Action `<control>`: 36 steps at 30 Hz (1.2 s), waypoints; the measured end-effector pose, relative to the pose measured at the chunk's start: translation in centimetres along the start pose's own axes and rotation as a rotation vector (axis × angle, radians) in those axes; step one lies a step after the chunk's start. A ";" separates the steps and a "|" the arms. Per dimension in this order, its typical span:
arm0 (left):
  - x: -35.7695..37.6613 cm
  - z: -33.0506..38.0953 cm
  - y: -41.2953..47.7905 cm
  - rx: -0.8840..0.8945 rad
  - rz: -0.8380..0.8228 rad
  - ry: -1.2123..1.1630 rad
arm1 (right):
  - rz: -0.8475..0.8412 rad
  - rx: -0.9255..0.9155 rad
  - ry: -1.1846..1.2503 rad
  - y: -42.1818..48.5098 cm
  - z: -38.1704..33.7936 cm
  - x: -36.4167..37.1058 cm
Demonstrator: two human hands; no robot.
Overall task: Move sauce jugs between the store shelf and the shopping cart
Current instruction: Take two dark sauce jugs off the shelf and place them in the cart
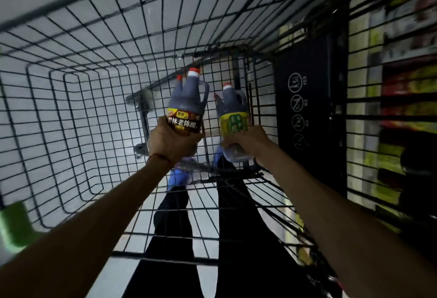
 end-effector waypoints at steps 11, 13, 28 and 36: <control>-7.6 4.3 -7.7 0.327 -0.070 0.054 | 0.256 -0.140 0.185 -13.2 0.3 -0.7; -8.9 6.3 -9.5 0.434 -0.068 0.037 | 0.326 -0.214 0.279 -14.5 1.2 -0.7; -13.2 17.9 -28.1 0.984 -0.273 -0.119 | 0.800 -0.614 0.746 -41.1 8.1 -4.2; -8.4 18.7 -40.4 1.225 -0.443 -0.057 | 0.986 -0.687 0.878 -51.4 17.9 -5.2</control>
Point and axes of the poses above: each hand's wrist, its own y-axis towards the middle knuckle, its own x-axis out of the palm, z = x × y, the point moved 10 cm from there along y, towards the middle knuckle
